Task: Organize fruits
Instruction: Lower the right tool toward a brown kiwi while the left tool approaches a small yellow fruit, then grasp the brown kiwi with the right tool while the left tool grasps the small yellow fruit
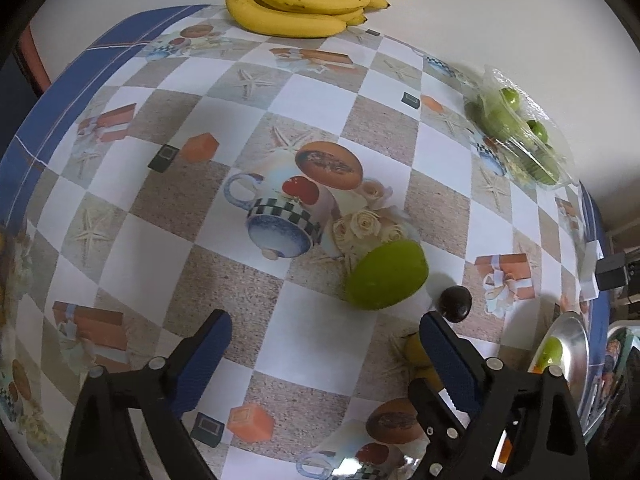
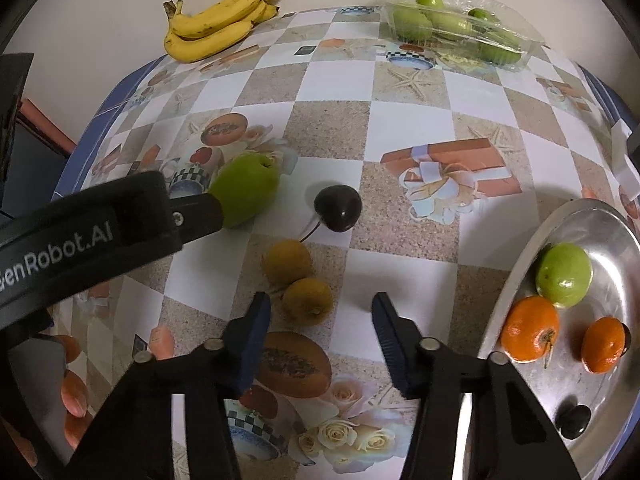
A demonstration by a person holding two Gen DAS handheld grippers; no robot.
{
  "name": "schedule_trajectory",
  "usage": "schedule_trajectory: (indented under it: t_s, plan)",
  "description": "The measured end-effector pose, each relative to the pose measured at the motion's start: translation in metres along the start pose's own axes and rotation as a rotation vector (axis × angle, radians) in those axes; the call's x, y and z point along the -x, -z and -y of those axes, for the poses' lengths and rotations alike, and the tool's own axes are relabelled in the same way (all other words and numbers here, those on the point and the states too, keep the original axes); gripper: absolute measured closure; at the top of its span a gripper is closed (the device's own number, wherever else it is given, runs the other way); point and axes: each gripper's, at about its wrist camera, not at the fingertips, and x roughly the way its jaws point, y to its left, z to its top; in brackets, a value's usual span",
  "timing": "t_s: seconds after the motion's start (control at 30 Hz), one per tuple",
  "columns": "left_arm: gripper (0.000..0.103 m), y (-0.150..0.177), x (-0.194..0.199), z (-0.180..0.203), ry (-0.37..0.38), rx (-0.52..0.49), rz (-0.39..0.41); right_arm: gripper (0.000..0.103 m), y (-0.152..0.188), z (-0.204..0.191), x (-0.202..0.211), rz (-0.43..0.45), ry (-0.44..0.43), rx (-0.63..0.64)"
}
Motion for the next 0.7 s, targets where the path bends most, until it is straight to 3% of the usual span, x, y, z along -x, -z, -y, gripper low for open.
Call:
schedule_trajectory:
  t_s: [0.3, 0.7]
  plan:
    - [0.009, 0.001, 0.0, 0.002, 0.002, 0.002, -0.003, 0.075, -0.002, -0.003, -0.003, 0.001, -0.018, 0.001]
    - [0.014, 0.001, -0.001, 0.006, 0.03, 0.004, -0.004, 0.075, -0.005, 0.008, 0.017, 0.03, 0.005, -0.016]
